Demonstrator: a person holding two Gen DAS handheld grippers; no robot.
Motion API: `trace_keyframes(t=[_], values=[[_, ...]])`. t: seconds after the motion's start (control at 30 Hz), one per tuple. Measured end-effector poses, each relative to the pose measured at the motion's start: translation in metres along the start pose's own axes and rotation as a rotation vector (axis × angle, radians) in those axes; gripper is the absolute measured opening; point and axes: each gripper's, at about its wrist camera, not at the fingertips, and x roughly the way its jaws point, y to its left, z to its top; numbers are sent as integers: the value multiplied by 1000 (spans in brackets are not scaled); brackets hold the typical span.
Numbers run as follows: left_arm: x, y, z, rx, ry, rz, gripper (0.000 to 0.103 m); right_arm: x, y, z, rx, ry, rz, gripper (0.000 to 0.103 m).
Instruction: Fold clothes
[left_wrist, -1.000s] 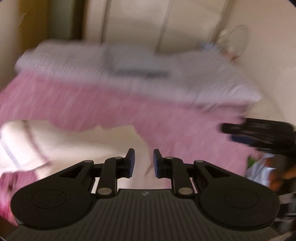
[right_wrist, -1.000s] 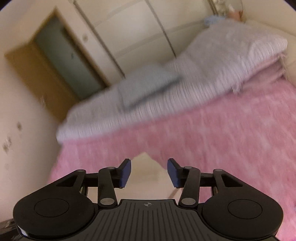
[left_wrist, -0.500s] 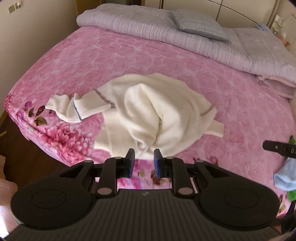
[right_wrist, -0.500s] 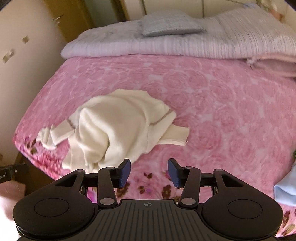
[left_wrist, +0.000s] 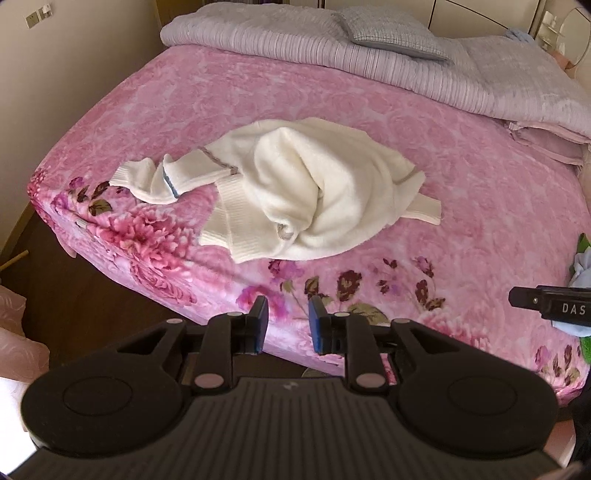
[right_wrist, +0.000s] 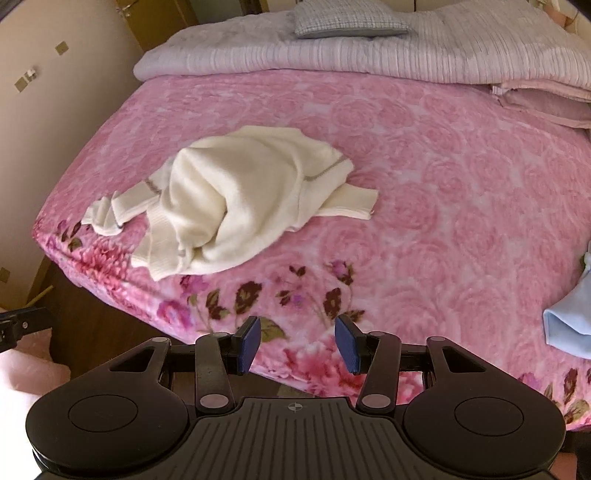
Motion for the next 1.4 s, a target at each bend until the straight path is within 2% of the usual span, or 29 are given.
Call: trace_keyframes(t=[0.3, 0.6, 0.9, 1.13, 1.4], values=[[-14, -4, -14, 2, -26, -7, 20, -10, -3, -15, -14, -19, 2, 49], [-17, -2, -5, 3, -65, -3, 24, -9, 1, -2, -32, -36, 5, 49], [5, 21, 13, -19, -49, -2, 25, 7, 12, 17, -39, -41, 7, 49], [42, 48, 49, -19, -35, -28, 25, 32, 15, 47, 16, -58, -34, 49], [104, 105, 123, 45, 19, -73, 25, 89, 45, 97, 120, -7, -115, 49]])
